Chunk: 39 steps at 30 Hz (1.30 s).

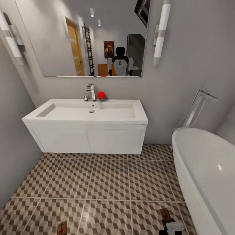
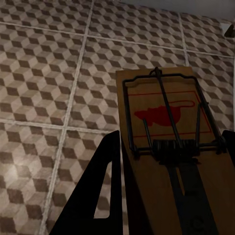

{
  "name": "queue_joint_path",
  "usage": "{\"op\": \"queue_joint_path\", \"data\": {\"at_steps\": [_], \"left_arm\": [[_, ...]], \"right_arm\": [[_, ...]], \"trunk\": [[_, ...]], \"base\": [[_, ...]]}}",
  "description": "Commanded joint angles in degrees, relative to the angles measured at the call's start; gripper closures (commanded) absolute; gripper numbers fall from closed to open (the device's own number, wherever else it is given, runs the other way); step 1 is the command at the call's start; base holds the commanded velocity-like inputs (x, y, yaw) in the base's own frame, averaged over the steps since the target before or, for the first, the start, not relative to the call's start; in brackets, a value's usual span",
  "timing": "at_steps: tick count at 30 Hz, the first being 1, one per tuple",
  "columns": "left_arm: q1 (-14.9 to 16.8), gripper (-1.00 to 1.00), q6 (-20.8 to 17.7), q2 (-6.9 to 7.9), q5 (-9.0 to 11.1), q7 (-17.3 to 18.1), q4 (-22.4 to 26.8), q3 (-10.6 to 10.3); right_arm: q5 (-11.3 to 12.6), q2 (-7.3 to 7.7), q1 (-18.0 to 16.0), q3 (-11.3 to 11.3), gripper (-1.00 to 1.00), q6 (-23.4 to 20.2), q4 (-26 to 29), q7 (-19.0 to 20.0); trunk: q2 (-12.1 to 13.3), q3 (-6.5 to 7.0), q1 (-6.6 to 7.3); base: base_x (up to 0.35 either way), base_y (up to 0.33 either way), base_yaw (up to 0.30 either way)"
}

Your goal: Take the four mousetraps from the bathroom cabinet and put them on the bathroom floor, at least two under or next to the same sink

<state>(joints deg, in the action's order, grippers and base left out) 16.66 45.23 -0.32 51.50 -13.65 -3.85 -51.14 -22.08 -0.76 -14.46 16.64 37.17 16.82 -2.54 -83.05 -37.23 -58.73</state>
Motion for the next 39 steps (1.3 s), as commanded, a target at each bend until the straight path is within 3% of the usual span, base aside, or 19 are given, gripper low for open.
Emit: {"op": "queue_joint_path", "data": {"at_steps": [1, 24, 29, 34, 37, 39], "left_arm": [[0.0, 1.00, 0.1, -0.03, -0.4, -0.6, -0.1, -0.3], [0.0, 1.00, -0.8, 0.03, -0.4, -0.6, -0.1, -0.2], [0.0, 1.00, -7.5, 0.65, -0.6, -0.5, 0.2, -0.1], [0.2, 1.00, -16.5, 1.48, -0.8, -0.7, 3.7, 0.0], [0.5, 1.00, -22.5, 2.48, -0.9, -0.9, 8.1, 0.0], [2.0, 1.00, -28.1, 3.95, -0.9, -1.0, 13.0, 0.0]], "right_arm": [[-0.5, -0.04, 0.0, 0.3, 1.00, 0.2, 0.0, -0.1], [-0.5, -0.04, 0.0, 0.3, 1.00, 0.2, 0.0, -0.1], [-0.5, -0.15, 0.0, 0.4, 1.00, 0.0, 0.2, -0.2], [-0.7, -1.77, 0.0, 0.5, 1.00, -1.7, 3.7, -1.8], [-0.7, -3.62, -0.1, 0.5, 1.00, -6.7, 8.2, -3.3], [-0.7, -5.19, -0.1, 0.3, 1.00, -12.6, 13.1, -3.9]], "trunk": [[0.0, -0.05, 0.00], [0.0, -0.05, 0.00], [0.0, -0.05, 0.00], [0.0, -0.05, 0.00], [0.0, -0.05, 0.00], [0.0, -0.05, 0.00]], "base": [[0.000, 0.000, 0.000], [0.000, 0.000, 0.000], [0.000, 0.000, 0.000], [0.000, 0.000, 0.000], [0.000, 0.000, 0.000], [0.000, 0.000, 0.000]]}}
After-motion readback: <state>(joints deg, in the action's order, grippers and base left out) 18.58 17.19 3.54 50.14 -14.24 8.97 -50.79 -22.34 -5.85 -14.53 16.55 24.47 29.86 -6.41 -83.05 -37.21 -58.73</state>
